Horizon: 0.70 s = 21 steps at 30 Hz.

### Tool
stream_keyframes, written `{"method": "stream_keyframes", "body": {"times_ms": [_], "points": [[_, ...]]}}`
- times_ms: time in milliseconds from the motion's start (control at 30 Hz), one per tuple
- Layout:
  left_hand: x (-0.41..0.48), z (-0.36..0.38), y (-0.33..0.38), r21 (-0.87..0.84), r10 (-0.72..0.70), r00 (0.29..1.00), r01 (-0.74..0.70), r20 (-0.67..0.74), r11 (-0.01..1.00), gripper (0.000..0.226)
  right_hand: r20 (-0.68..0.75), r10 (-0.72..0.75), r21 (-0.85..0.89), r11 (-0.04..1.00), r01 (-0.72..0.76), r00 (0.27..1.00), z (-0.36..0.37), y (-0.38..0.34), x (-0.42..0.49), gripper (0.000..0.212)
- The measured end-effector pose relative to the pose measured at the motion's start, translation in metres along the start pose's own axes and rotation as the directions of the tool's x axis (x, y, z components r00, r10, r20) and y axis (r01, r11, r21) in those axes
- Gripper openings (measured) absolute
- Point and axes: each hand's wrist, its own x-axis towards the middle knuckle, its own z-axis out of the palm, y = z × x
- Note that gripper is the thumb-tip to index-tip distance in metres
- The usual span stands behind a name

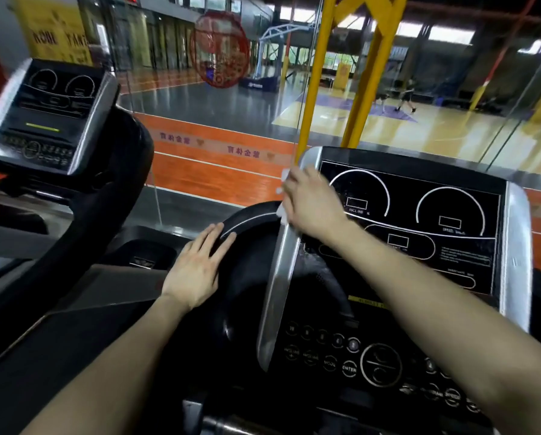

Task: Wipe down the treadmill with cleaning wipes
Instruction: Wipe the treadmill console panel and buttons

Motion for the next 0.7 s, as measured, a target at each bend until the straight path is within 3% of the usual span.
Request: {"method": "stream_keyframes", "body": {"times_ms": [33, 100, 133, 167, 200, 267, 333, 400, 467, 633, 700], "points": [[0.000, 0.001, 0.000, 0.006, 0.006, 1.000, -0.006, -0.011, 1.000, 0.105, 0.051, -0.130, 0.094, 0.988, 0.125, 0.990, 0.002, -0.020, -0.031, 0.018], [0.001, 0.002, 0.001, 0.032, 0.012, 1.000, -0.011, -0.016, 0.999, 0.104, 0.146, -0.463, 0.264, 0.870, 0.417, 0.874, 0.008, -0.045, -0.085, 0.017], [0.001, 0.003, 0.001, 0.046, 0.011, 1.000, -0.010, -0.014, 0.999, 0.104, 0.172, -0.577, 0.293, 0.804, 0.518, 0.799, 0.009, -0.041, -0.090, 0.018], [0.001, 0.003, 0.002, 0.057, 0.006, 1.000, -0.006, -0.011, 0.998, 0.105, 0.170, -0.611, 0.266, 0.784, 0.561, 0.773, 0.013, -0.027, -0.079, 0.016], [0.001, 0.003, 0.003, 0.062, 0.000, 1.000, 0.001, -0.006, 0.998, 0.106, 0.139, -0.558, 0.199, 0.825, 0.529, 0.818, 0.015, -0.010, -0.057, 0.016], [-0.001, 0.002, 0.002, 0.063, -0.006, 1.000, 0.006, 0.005, 0.998, 0.106, -0.006, -0.276, 0.086, 0.957, 0.276, 0.961, 0.009, 0.031, -0.003, 0.024], [-0.002, 0.000, 0.001, 0.050, -0.012, 1.000, 0.012, 0.002, 0.999, 0.104, -0.001, -0.047, 0.045, 0.998, 0.047, 0.999, 0.000, 0.055, 0.031, 0.031], [-0.001, -0.001, 0.001, 0.023, -0.016, 1.000, 0.016, -0.012, 1.000, 0.100, 0.054, 0.011, 0.007, 1.000, -0.011, 0.998, 0.001, 0.040, 0.031, 0.030], [-0.001, 0.000, 0.001, -0.002, -0.012, 1.000, 0.012, -0.028, 1.000, 0.095, 0.099, -0.023, -0.012, 1.000, 0.024, 0.995, 0.008, 0.004, -0.002, 0.032], [0.001, -0.007, 0.005, -0.140, -0.021, 0.994, 0.006, -0.104, 0.990, 0.082, 0.160, -0.389, 0.195, 0.913, 0.357, 0.907, 0.018, -0.068, -0.122, 0.009], [-0.004, -0.011, 0.008, -0.213, -0.109, 0.990, 0.088, -0.086, 0.973, 0.082, 0.174, -0.402, 0.185, 0.910, 0.371, 0.899, 0.021, -0.068, -0.120, 0.006]]}}
